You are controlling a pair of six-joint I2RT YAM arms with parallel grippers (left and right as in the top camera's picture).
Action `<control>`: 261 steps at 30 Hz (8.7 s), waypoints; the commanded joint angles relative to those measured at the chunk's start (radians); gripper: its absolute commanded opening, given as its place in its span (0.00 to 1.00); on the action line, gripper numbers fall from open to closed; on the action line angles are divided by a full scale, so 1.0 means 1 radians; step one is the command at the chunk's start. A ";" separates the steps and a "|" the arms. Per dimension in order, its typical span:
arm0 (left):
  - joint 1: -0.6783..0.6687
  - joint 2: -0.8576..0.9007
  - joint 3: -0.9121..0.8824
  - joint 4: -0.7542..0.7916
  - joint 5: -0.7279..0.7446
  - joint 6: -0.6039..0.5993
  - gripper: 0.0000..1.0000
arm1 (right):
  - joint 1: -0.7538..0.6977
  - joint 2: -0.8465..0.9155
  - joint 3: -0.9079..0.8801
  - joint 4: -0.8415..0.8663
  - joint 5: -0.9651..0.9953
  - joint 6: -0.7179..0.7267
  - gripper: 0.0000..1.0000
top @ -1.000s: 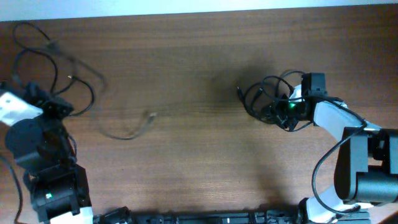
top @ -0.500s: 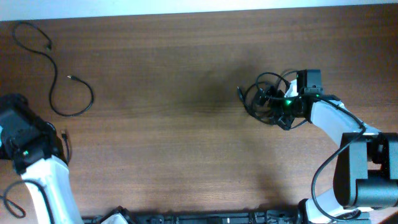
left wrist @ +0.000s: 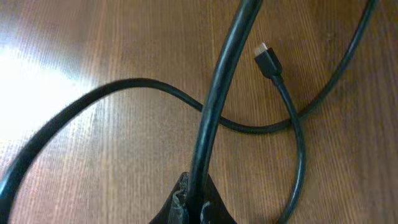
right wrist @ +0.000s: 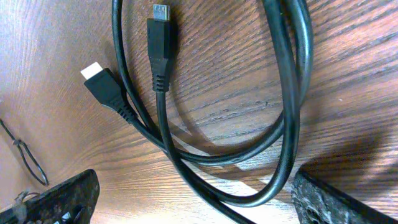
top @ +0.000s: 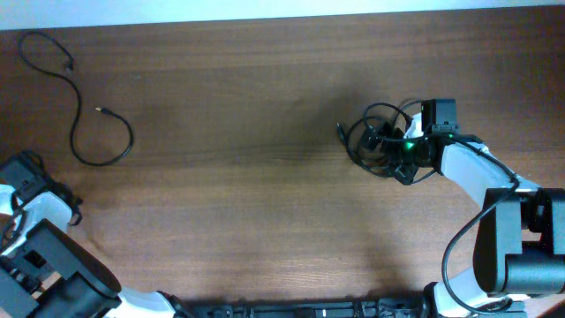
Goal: Untangle cables
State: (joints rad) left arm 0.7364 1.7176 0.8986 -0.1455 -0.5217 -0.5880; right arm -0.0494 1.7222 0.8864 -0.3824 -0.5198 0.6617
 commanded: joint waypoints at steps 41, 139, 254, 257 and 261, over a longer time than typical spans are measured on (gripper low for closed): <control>-0.479 -0.557 0.082 -0.373 0.873 0.167 0.99 | 0.589 0.013 -0.008 0.442 0.060 0.003 0.56; -0.591 0.272 0.329 0.450 0.387 0.504 0.99 | 0.206 -0.047 0.518 -0.687 0.480 -0.213 0.99; -0.664 -1.712 -0.890 0.069 0.578 0.600 0.99 | 0.206 -0.047 0.518 -0.687 0.480 -0.213 0.99; -0.664 -1.712 -0.890 0.069 0.578 0.600 0.99 | 0.205 -0.046 0.518 -0.675 0.479 -0.212 0.99; -0.664 -1.712 -0.890 0.069 0.578 0.600 0.99 | 0.208 -0.076 0.516 -0.691 0.452 -0.294 0.99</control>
State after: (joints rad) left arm 0.0677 0.0109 0.0128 -0.0746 0.0383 0.0002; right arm 0.1638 1.6817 1.3933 -1.0882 -0.0715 0.4328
